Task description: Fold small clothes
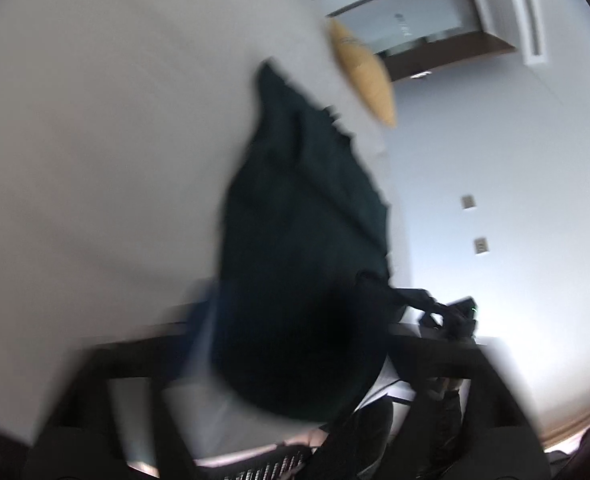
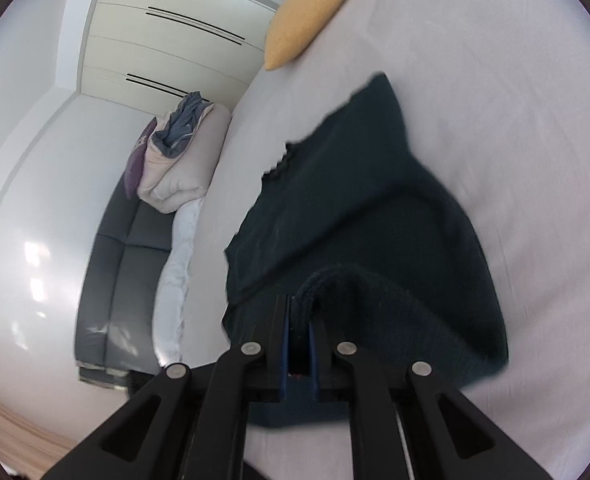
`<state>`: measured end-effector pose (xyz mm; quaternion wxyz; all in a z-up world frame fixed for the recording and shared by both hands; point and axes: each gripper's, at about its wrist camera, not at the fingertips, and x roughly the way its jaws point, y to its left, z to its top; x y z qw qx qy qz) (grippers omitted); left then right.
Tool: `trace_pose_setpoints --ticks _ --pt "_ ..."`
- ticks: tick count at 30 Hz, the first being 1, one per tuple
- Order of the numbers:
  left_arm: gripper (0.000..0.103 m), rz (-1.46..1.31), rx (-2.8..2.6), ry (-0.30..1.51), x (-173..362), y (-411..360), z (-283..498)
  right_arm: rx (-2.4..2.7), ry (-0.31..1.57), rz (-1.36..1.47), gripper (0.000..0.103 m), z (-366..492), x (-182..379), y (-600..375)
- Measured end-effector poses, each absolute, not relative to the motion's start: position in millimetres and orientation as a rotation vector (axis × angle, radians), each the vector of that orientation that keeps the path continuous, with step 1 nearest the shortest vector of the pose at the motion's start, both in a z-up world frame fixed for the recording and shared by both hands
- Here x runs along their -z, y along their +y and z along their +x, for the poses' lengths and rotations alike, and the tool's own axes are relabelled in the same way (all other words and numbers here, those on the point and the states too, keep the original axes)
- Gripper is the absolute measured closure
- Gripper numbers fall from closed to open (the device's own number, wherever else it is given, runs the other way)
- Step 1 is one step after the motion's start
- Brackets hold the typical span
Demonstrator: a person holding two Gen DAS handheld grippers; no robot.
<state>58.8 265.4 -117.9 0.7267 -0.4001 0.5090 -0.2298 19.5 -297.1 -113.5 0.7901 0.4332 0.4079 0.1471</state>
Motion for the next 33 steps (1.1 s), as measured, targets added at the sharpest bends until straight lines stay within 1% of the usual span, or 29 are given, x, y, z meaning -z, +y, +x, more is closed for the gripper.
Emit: trace_pose_setpoints --ticks 2,4,11,13,17,18,20,22,24,25,26,28,30,33 --pt "0.005 -0.907 0.505 1.167 132 267 44 -0.333 0.853 0.968 0.093 -13 114 -304" --pt "0.005 -0.990 0.531 1.211 146 268 30 -0.347 0.831 0.973 0.093 -47 114 -309" --pt "0.005 -1.253 0.592 1.220 177 257 -2 -0.375 0.854 0.917 0.092 -116 123 -315" --pt "0.005 -1.318 0.624 1.204 178 255 -4 -0.371 0.872 0.908 0.092 -126 128 -317" --pt "0.005 -1.370 0.668 1.199 171 242 5 -0.319 0.894 0.911 0.092 -143 140 -325" --pt "0.005 -1.367 0.671 1.194 166 249 -2 -0.307 0.892 0.916 0.092 -145 142 -326" --pt "0.005 -1.292 0.669 1.159 150 236 14 -0.307 0.884 0.912 0.092 -146 140 -326" --pt "0.005 -1.084 0.606 1.138 127 228 22 -0.288 0.893 0.869 0.092 -143 135 -321" --pt "0.005 -0.678 0.447 1.089 98 209 26 -0.219 0.916 0.770 0.072 -137 128 -313" --pt "0.005 -0.528 0.401 1.049 88 200 24 -0.171 0.919 0.695 0.052 -134 122 -308" --pt "0.005 -0.384 0.386 0.989 77 189 20 -0.132 0.914 0.615 0.045 -131 116 -302" --pt "0.005 -0.198 0.364 0.877 63 175 10 -0.093 0.911 0.470 0.045 -127 108 -289" --pt "0.005 -0.079 0.336 0.799 59 168 4 -0.046 0.923 0.308 0.045 -123 105 -276" --pt "0.005 0.026 0.285 0.805 67 164 11 0.037 0.944 0.038 0.045 -119 108 -255"
